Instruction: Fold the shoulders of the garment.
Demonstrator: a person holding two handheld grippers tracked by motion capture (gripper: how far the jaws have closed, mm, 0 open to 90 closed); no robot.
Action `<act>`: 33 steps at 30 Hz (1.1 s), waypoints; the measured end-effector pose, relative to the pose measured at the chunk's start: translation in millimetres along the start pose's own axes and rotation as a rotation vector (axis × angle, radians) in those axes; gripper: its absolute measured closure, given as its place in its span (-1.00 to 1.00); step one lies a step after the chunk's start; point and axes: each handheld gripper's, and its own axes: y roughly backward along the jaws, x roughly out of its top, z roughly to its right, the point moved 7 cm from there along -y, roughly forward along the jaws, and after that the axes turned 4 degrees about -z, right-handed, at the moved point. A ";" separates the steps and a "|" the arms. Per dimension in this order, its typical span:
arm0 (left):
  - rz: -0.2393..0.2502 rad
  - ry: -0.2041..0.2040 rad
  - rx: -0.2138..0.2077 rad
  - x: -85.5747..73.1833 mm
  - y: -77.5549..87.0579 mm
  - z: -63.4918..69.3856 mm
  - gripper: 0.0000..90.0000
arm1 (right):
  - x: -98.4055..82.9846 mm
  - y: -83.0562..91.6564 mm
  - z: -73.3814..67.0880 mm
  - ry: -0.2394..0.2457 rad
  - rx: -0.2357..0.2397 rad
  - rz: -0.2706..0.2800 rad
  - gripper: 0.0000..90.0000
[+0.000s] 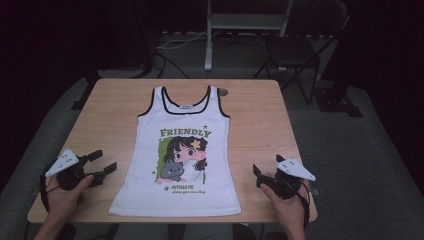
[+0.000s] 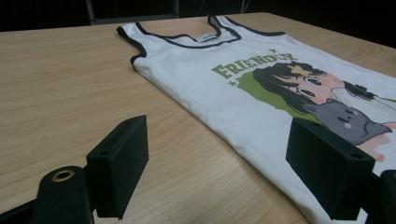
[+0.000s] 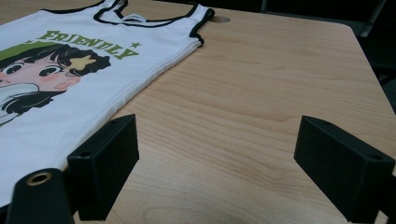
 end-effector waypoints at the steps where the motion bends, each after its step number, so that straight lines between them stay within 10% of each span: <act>1: 0.001 0.006 0.000 0.0 0.0 -0.3 -0.53 | 0.0 0.0 0.0 0.000 0.000 0.000 -0.71; 17: -0.064 -0.016 0.018 7.6 -24.0 -3.2 -0.53 | 0.2 -0.5 -1.4 0.012 0.012 -0.001 -0.71; 33: -0.096 -0.001 -0.030 85.5 -109.1 -42.3 -0.53 | 0.5 -1.2 -1.9 0.008 0.032 -0.003 -0.71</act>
